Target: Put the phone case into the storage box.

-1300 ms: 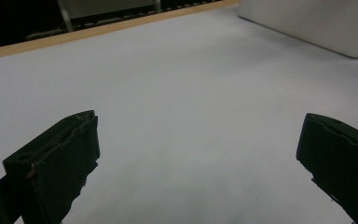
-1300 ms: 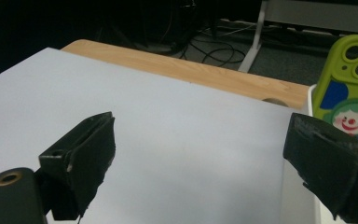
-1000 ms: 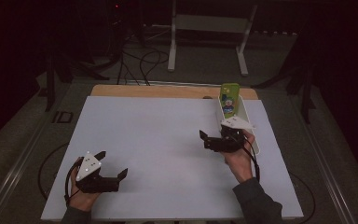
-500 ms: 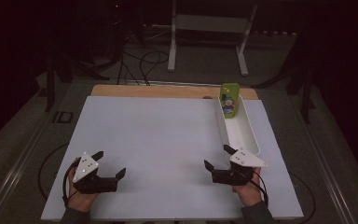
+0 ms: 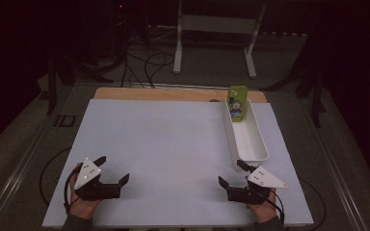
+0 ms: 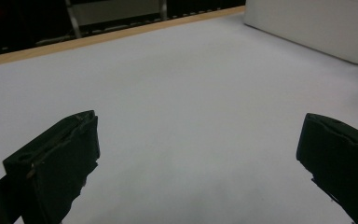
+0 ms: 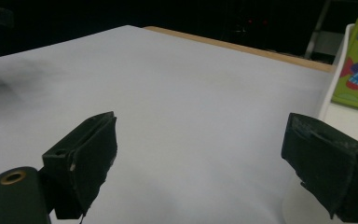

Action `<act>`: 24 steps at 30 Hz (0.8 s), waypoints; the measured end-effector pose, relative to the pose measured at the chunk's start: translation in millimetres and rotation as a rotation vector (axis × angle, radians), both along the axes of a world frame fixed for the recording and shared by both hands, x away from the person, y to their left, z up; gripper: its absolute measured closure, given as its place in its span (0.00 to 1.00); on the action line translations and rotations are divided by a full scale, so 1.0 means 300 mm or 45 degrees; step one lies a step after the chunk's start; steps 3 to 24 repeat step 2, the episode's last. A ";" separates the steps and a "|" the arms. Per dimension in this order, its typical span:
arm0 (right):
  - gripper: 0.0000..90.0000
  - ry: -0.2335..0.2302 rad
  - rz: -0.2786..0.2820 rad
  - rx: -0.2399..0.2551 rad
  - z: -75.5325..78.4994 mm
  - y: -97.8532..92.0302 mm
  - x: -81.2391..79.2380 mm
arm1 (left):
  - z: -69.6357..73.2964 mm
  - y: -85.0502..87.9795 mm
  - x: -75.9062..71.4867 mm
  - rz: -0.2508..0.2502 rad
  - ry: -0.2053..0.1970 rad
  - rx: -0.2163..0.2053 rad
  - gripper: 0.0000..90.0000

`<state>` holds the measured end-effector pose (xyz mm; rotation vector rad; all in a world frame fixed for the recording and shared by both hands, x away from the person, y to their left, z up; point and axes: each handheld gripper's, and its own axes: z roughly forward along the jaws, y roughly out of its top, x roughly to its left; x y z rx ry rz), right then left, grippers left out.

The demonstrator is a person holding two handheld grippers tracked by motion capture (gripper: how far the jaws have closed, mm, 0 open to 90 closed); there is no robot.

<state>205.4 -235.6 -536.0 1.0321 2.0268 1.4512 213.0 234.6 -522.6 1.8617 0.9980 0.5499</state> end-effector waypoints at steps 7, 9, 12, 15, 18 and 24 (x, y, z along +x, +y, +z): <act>0.11 -0.002 0.003 0.001 0.001 0.002 -0.001 | 0.000 0.000 0.000 0.000 0.000 0.000 0.00; 0.11 -0.002 0.003 0.001 0.001 0.002 -0.001 | 0.000 0.000 0.000 0.000 0.000 0.000 0.00; 0.11 -0.002 0.003 0.001 0.001 0.002 -0.001 | 0.000 0.000 0.000 0.000 0.000 0.000 0.00; 0.11 -0.002 0.003 0.001 0.001 0.002 -0.001 | 0.000 0.000 0.000 0.000 0.000 0.000 0.00; 0.11 -0.002 0.003 0.001 0.001 0.002 -0.001 | 0.000 0.000 0.000 0.000 0.000 0.000 0.00; 0.11 -0.002 0.003 0.001 0.001 0.002 -0.001 | 0.000 0.000 0.000 0.000 0.000 0.000 0.00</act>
